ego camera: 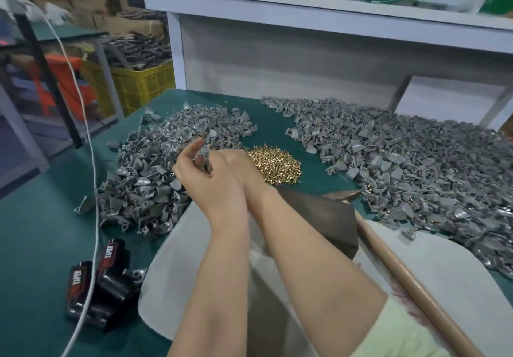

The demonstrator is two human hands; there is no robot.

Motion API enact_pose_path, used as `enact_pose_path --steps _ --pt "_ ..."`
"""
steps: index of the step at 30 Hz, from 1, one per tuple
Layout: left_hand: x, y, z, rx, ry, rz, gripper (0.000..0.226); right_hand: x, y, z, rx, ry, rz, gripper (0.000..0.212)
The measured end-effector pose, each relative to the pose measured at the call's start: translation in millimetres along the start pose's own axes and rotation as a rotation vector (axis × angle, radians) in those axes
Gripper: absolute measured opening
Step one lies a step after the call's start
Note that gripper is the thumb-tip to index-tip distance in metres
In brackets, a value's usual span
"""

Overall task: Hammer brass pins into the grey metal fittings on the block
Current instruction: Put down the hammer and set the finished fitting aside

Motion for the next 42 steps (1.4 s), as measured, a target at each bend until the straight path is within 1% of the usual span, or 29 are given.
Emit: enact_pose_path --steps 1,2,4,6,8,10,13,15,17,19,20,21,22,24,25,26,27,29,30,31,33,34,35,37,42 --pt "1.6 -0.5 0.5 0.023 0.027 0.01 0.029 -4.3 7.4 3.6 0.017 -0.067 0.02 0.013" --pt "3.5 -1.3 1.1 0.053 0.046 0.03 0.028 -10.0 15.5 7.8 -0.007 -0.115 0.058 0.009" --pt "6.3 -3.4 0.0 0.149 0.05 0.094 0.03 -18.3 36.7 6.4 -0.079 -0.124 0.144 0.013" --pt "8.4 -8.2 -4.7 0.296 0.032 0.147 0.031 -29.6 57.6 -1.7 -0.096 -0.154 0.29 0.01" --pt "8.3 -13.1 -13.1 0.468 0.008 0.186 0.025 -44.3 73.7 -12.5 -0.087 -0.205 0.417 0.009" --pt "8.0 -16.5 -21.0 0.609 -0.019 0.215 0.018 -56.0 84.1 -23.6 -0.099 -0.238 0.487 0.01" --pt "9.8 -19.5 -27.9 0.704 -0.066 0.304 0.016 -71.0 86.3 -33.9 -0.134 -0.275 0.571 0.017" --pt "11.9 -19.3 -28.6 0.7 -0.072 0.334 0.018 -74.7 82.6 -36.8 -0.154 -0.307 0.634 0.019" --pt "11.9 -17.5 -26.2 0.645 -0.069 0.341 0.017 -74.9 77.1 -34.4 -0.235 -0.354 0.68 0.018" --pt "9.6 -14.3 -18.4 0.505 -0.076 0.3 0.015 -69.4 70.0 -28.2 -0.334 -0.391 0.632 0.013" --pt "7.0 -11.5 -13.4 0.406 -0.08 0.245 0.014 -63.5 64.9 -23.8 -0.338 -0.381 0.55 0.01" --pt "3.6 -8.4 -8.8 0.304 -0.085 0.168 0.013 -54.7 58.7 -19.2 -0.291 -0.338 0.458 0.009" --pt "0.5 -5.4 -5.1 0.216 -0.086 0.08 0.013 -43.5 51.4 -15.1 -0.2 -0.273 0.403 0.011" --pt "-3.0 -1.2 -0.9 0.111 -0.073 -0.063 0.015 -24.4 36.2 -8.4 0.044 -0.173 0.41 0.028" --pt "-3.3 -0.5 -0.2 0.089 -0.063 -0.098 0.016 -19.0 31.5 -6.2 0.126 -0.159 0.399 0.038" --pt "-3.1 -0.4 -0.3 0.082 -0.053 -0.111 0.017 -18.0 30.1 -2.8 0.14 -0.162 0.319 0.044" --pt "-2.5 -1.0 -0.8 0.084 -0.04 -0.114 0.017 -21.8 30.8 2.2 0.105 -0.171 0.159 0.042" --pt "-0.7 -2.9 -2.8 0.097 -0.009 -0.11 0.016 -35.5 32.0 9.1 0.043 -0.227 -0.222 0.03" --pt "0.3 -4.0 -3.6 0.104 0.004 -0.108 0.016 -41.1 30.9 9.5 0.076 -0.277 -0.332 0.024" --pt "1.1 -5.1 -4.7 0.114 0.018 -0.106 0.015 -45.6 27.6 9.2 0.131 -0.315 -0.39 0.019" --pt "2.7 -6.3 -6.9 0.13 0.045 -0.098 0.014 -47.9 21.0 6.9 0.222 -0.334 -0.442 0.007" --pt "3.3 -6.6 -7.8 0.133 0.055 -0.093 0.014 -47.6 18.1 6.4 0.236 -0.333 -0.448 0.014" --pt "3.6 -6.6 -8.3 0.133 0.062 -0.088 0.014 -47.2 15.8 6.9 0.233 -0.323 -0.448 0.017" --pt "4.3 -6.0 -7.9 0.126 0.071 -0.082 0.013 -44.7 15.0 6.8 0.184 -0.303 -0.442 0.01" --pt "8.8 -6.0 -7.6 0.149 0.115 -0.089 0.013 -43.6 13.7 5.7 0.125 -0.323 -0.424 0.019"
Point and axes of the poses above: each hand's wrist, its own z-axis towards the middle knuckle, its own y-axis out of the back of the hand, x = y × z, the point moved 2 cm from there along z, towards the middle knuckle, and after that the axes turned 5 degrees about -x, right-handed, at the moved point
